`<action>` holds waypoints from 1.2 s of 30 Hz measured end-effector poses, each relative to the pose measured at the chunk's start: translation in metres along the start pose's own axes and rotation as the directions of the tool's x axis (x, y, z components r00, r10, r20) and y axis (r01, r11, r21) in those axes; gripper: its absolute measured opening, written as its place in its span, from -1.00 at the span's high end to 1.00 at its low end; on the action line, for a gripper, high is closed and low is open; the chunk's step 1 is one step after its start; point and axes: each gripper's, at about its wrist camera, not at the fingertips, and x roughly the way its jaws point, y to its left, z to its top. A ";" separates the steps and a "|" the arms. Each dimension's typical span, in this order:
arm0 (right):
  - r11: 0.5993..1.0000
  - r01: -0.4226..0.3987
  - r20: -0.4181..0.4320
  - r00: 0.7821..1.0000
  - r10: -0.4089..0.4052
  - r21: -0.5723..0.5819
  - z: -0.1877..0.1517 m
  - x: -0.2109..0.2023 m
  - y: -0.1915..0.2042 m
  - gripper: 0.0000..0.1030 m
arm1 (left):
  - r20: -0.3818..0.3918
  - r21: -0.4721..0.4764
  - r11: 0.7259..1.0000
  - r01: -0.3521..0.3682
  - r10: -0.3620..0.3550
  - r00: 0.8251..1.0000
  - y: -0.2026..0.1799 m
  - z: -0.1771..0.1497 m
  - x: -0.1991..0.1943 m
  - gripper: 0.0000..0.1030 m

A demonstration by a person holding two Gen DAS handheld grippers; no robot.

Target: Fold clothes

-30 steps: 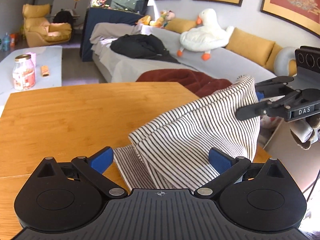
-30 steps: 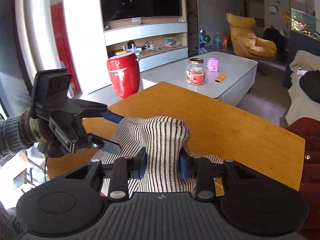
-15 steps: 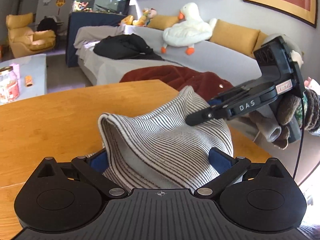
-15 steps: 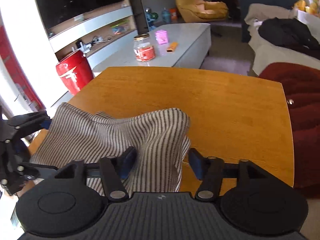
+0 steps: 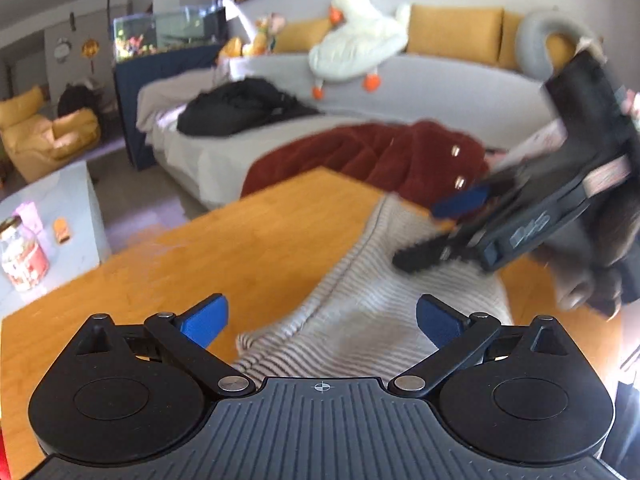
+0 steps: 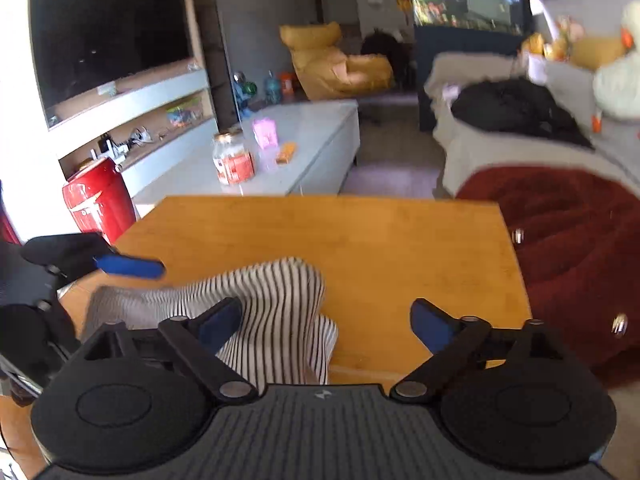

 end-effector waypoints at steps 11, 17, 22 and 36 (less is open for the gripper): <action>0.984 0.130 -0.146 0.978 -0.147 -0.118 -0.018 0.074 0.001 -0.53 | -0.058 -0.166 0.986 -0.006 -0.003 0.998 0.034 -0.020 0.002 -0.99; 0.992 0.107 -0.128 0.985 -0.115 -0.067 -0.009 0.049 -0.002 -0.62 | -0.060 -0.166 0.986 -0.007 -0.003 0.998 0.035 -0.023 0.002 -1.00; 0.979 -0.072 -0.212 0.971 0.113 0.192 -0.017 0.002 -0.017 -0.96 | -0.073 -0.169 0.986 -0.012 0.000 0.997 0.038 -0.023 0.003 -1.00; 0.682 -0.132 -0.348 0.781 0.518 0.720 -0.082 0.024 -0.023 -0.39 | -0.069 -0.311 0.950 0.029 -0.053 0.996 0.054 -0.042 -0.001 -1.00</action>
